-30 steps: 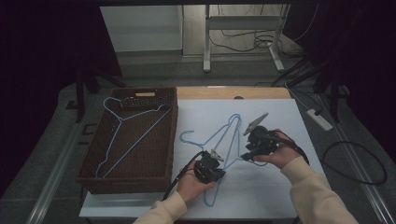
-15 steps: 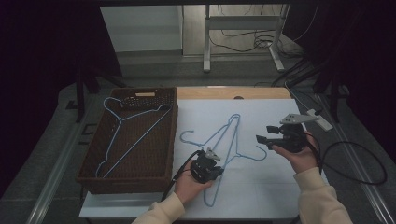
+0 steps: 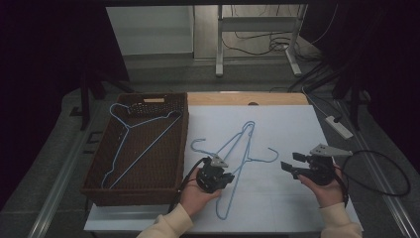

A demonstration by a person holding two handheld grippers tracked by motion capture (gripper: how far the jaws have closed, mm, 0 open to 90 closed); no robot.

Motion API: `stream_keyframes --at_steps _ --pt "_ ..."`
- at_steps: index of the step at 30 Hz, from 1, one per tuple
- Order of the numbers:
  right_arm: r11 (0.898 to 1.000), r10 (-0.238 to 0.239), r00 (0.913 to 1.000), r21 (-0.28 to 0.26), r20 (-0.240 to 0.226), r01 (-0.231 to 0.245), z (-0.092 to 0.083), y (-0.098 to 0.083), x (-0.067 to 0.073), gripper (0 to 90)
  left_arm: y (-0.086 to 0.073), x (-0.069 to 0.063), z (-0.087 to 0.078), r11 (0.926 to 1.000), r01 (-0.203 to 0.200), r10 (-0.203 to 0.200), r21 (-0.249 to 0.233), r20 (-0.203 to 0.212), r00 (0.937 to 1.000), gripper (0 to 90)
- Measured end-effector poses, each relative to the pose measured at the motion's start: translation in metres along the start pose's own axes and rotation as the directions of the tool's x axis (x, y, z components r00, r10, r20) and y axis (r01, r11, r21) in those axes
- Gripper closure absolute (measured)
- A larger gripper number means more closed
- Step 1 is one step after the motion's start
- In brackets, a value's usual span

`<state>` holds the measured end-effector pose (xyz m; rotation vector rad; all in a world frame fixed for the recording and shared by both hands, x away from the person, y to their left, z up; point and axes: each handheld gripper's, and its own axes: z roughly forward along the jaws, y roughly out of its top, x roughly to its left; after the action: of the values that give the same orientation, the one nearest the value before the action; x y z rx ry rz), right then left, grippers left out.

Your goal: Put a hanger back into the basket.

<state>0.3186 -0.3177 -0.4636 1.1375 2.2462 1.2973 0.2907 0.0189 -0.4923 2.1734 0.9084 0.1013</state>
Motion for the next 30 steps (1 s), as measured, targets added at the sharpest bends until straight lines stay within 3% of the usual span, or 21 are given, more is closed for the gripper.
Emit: stream_keyframes --at_steps 8,17,23,30 --pt "1.0 0.009 0.9998 0.024 -0.016 -0.009 0.003 -0.017 0.002 33.0 0.003 0.001 -0.012 0.9983 0.003 -0.004 -0.059 -0.013 0.9999 86.5" --pt "1.0 0.007 0.9994 0.029 -0.033 -0.006 0.006 -0.022 0.006 32.7 0.008 0.004 -0.036 0.9915 0.013 -0.016 -0.13 -0.017 0.9997 86.6" --pt "0.999 0.0 0.9992 0.033 -0.041 0.001 0.004 -0.027 0.009 32.7 0.01 0.004 -0.056 0.9842 0.01 -0.012 -0.177 -0.01 0.9999 86.7" --pt "0.999 -0.009 0.9994 0.037 -0.032 0.01 0.006 -0.029 0.008 32.7 0.013 0.004 -0.084 0.9712 0.009 0.0 -0.238 0.04 0.9992 86.7"
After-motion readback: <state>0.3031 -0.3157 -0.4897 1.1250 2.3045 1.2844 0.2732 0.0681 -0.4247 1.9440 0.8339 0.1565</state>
